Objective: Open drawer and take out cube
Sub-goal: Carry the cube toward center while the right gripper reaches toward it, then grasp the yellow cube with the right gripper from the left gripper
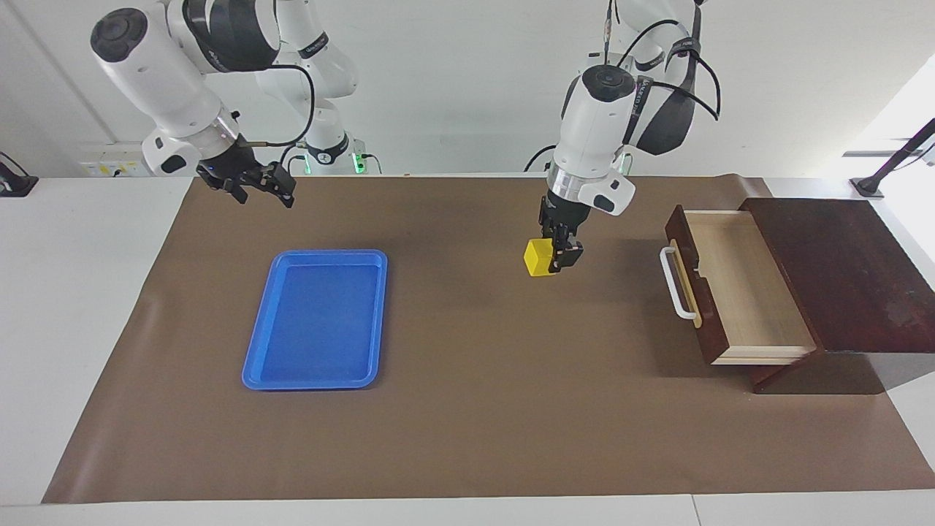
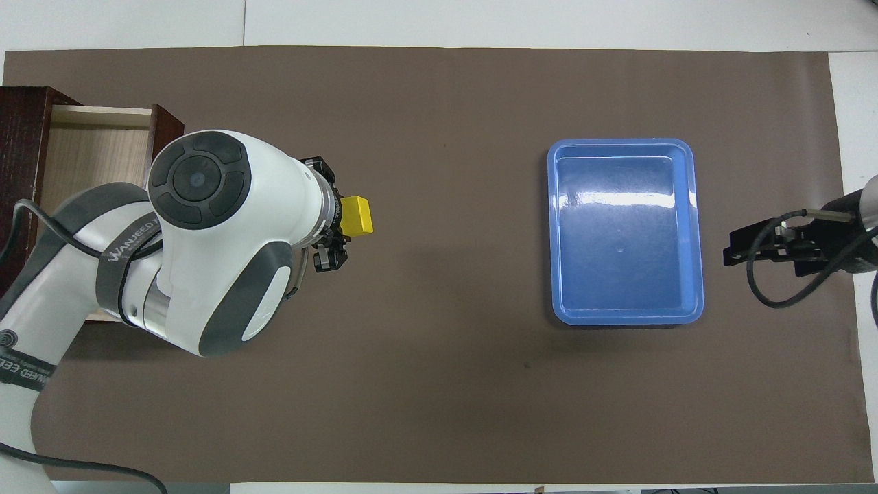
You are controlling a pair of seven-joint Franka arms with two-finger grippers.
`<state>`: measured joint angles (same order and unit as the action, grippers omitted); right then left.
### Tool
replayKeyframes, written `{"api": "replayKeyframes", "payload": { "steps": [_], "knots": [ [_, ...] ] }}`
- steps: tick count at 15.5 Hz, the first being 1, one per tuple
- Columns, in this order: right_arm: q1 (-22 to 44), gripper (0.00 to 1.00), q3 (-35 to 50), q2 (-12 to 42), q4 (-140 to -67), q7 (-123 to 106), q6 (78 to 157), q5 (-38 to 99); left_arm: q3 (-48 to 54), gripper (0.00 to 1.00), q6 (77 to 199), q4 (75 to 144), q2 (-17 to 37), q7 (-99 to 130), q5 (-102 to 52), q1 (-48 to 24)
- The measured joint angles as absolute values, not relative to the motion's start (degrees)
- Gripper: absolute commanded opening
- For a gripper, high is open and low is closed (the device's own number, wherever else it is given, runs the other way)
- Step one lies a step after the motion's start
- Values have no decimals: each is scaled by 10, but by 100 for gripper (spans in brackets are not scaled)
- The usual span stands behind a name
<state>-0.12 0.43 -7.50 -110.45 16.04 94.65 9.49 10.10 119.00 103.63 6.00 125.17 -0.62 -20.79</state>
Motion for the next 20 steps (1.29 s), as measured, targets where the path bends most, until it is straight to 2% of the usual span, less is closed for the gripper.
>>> {"api": "replayKeyframes", "payload": {
  "steps": [4, 14, 16, 20],
  "knots": [
    [40, 100, 7, -64, -1159, 312, 1010, 171, 102, 0, 1214, 1048, 62, 1252, -11, -212],
    [190, 100, 9, 82, -1172, 546, 1265, 411, 103, 0, 1271, 1073, 72, 1272, -30, -252],
    [209, 100, 9, 107, -1166, 566, 1292, 438, 103, 0, 1278, 1073, 77, 1276, -30, -254],
    [224, 100, 9, 153, -1124, 581, 1295, 495, 103, 0, 1285, 1079, 79, 1276, -30, -254]
  ]
}}
